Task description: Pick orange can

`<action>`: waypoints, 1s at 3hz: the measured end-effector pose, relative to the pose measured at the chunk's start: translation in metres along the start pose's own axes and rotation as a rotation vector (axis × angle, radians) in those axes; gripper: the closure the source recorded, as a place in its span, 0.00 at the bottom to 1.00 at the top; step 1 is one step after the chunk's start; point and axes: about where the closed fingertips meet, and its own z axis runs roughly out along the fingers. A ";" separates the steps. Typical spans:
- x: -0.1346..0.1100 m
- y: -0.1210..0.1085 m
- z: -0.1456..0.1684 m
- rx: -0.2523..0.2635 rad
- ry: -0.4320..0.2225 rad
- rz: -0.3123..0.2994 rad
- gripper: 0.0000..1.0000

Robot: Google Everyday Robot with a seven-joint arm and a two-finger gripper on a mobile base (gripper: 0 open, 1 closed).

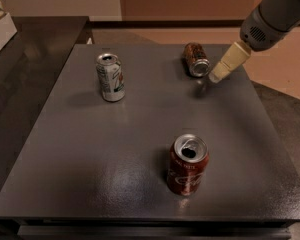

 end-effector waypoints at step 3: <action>-0.055 -0.020 0.058 0.025 0.135 0.322 0.00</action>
Offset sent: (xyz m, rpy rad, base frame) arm 0.0796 0.0415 -0.0232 0.0042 0.1661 -0.3672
